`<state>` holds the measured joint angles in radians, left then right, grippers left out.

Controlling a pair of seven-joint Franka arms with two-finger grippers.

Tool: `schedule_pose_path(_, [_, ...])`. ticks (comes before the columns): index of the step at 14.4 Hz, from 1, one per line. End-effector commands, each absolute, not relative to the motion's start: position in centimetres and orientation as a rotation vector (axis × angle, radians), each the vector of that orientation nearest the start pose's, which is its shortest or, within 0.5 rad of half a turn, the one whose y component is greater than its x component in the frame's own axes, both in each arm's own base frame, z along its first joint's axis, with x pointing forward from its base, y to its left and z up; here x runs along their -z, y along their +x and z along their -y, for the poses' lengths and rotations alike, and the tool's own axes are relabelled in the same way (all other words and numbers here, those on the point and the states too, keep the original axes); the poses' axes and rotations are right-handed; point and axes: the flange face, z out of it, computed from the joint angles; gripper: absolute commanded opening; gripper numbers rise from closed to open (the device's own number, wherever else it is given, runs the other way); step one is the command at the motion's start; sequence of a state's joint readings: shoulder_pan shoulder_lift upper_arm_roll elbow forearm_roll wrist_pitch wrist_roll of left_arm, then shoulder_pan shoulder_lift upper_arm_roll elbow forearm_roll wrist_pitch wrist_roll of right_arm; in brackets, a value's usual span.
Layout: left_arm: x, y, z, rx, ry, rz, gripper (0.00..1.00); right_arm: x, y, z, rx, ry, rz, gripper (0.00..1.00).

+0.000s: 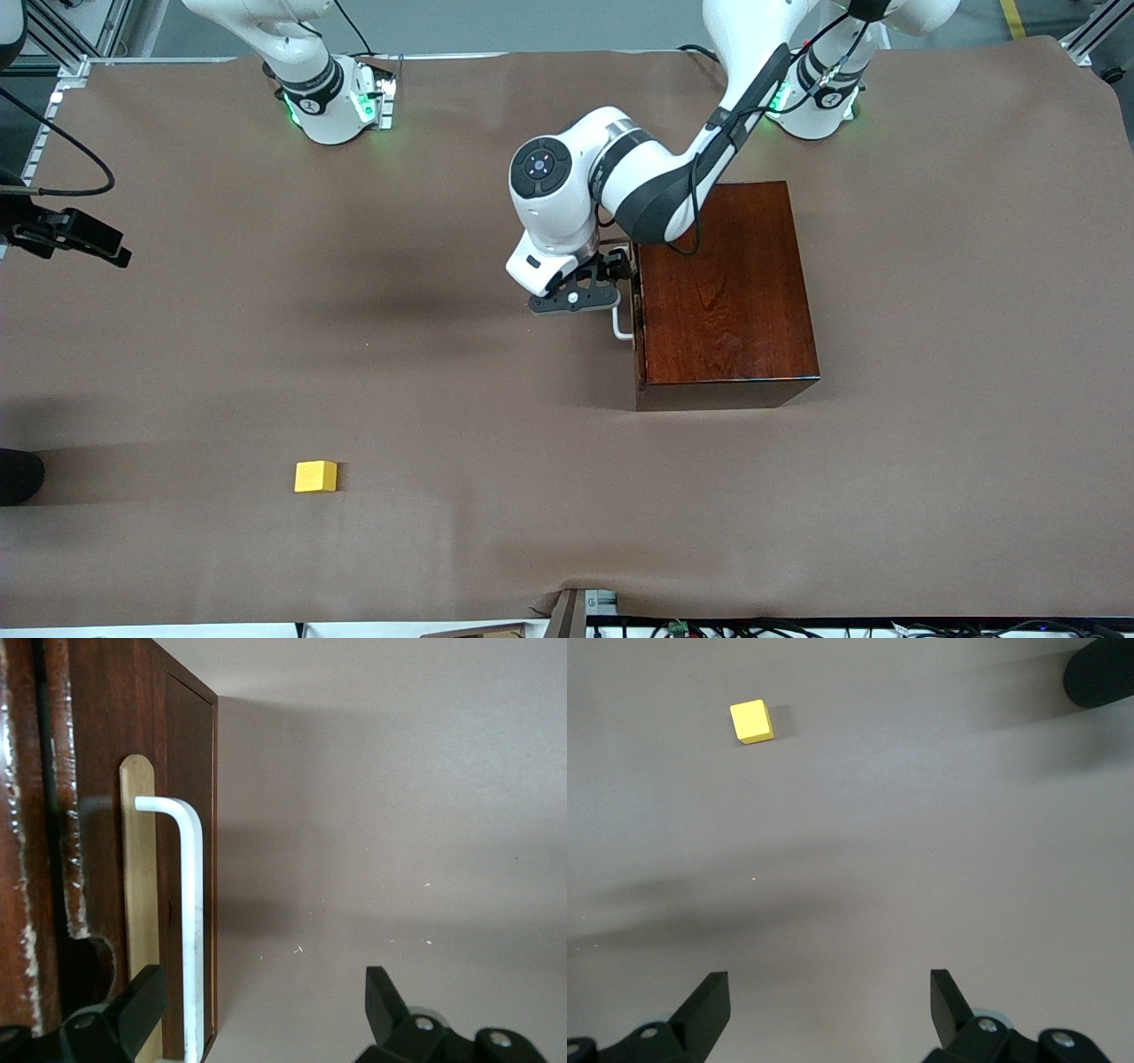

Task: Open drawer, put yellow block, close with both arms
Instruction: 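Hook the white handle with the left gripper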

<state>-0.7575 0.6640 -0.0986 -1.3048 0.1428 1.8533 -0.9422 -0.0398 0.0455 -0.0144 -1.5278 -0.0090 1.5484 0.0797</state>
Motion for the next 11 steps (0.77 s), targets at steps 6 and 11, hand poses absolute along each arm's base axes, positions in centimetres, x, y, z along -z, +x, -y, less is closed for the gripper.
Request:
schedule_pose_path(6, [-33.5, 50.4, 52.9, 0.061, -2.995, 0.138, 1.00, -62.3, 56.0, 3.4, -0.029, -3.152, -0.209, 1.00])
schedule_pose_path(11, [-30.8, 50.8, 53.1, 0.094, -2.979, 0.121, 1.00, -62.3, 56.0, 3.3, -0.029, -3.154, -0.206, 1.00])
